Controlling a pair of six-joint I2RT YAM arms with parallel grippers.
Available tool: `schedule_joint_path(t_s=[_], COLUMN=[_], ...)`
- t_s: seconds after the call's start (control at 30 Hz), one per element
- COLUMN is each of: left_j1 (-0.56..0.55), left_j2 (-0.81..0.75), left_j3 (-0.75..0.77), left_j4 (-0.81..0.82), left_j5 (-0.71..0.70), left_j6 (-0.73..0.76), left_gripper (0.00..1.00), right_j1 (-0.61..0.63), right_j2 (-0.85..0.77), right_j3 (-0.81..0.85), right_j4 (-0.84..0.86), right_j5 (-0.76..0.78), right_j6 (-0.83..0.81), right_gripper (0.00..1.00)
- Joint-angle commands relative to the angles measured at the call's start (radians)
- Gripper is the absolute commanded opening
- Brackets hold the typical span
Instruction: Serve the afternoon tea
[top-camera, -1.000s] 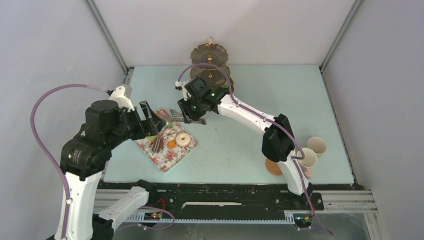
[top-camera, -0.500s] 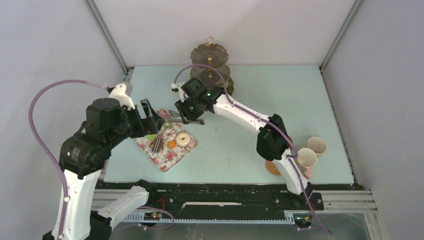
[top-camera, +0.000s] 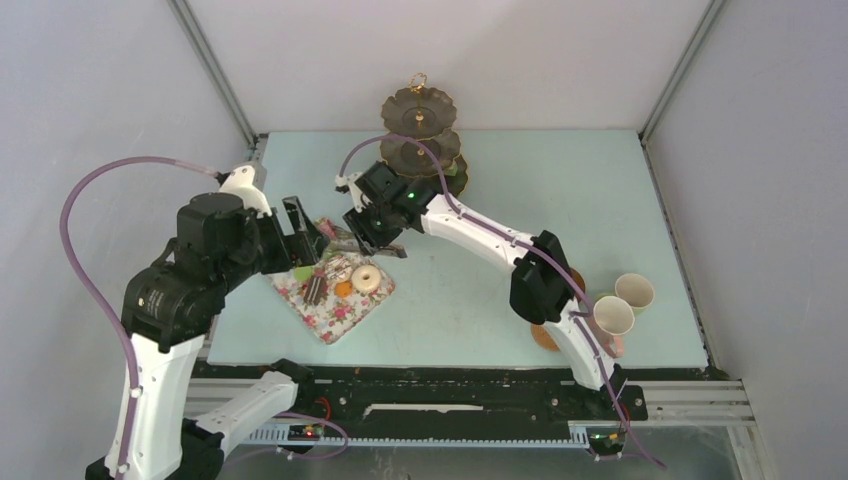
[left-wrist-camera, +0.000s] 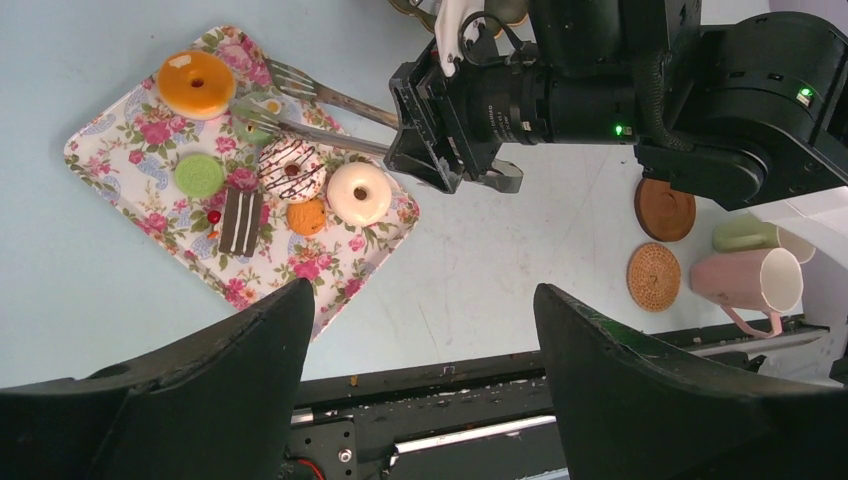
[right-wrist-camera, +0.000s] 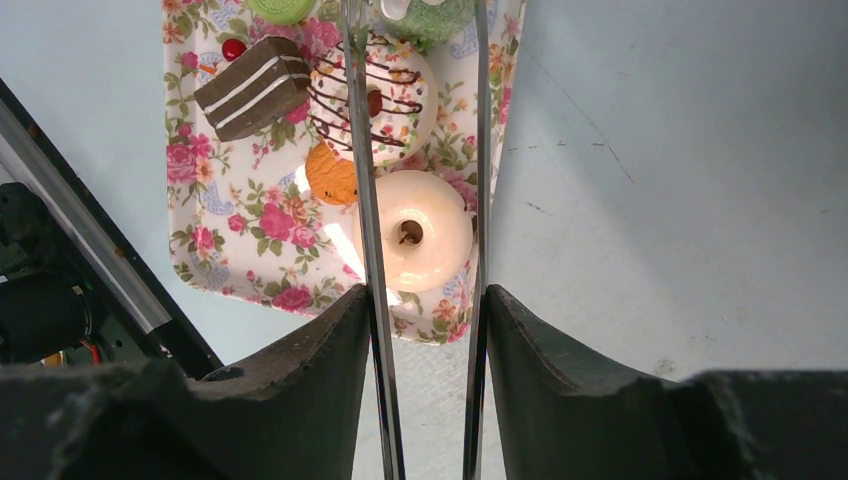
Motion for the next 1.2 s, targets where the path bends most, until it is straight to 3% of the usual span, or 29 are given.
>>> schedule_joint_path(t_s=[0.0, 1.17], left_j1=[-0.006, -0.006], left_j2=[0.007, 0.002], left_j3=[0.029, 0.029], left_j4=[0.012, 0.009], left_j5=[-0.002, -0.011], left_j6=[0.020, 0.023], left_gripper=[0.87, 0.88], right_j1=[0.007, 0.035], right_j2=[-0.022, -0.043], right_j3=[0.056, 0.088], right_j4=[0.017, 0.016], right_j5=[-0.011, 0.007], right_j6=[0.001, -0.007], right_gripper=[0.48, 0.49])
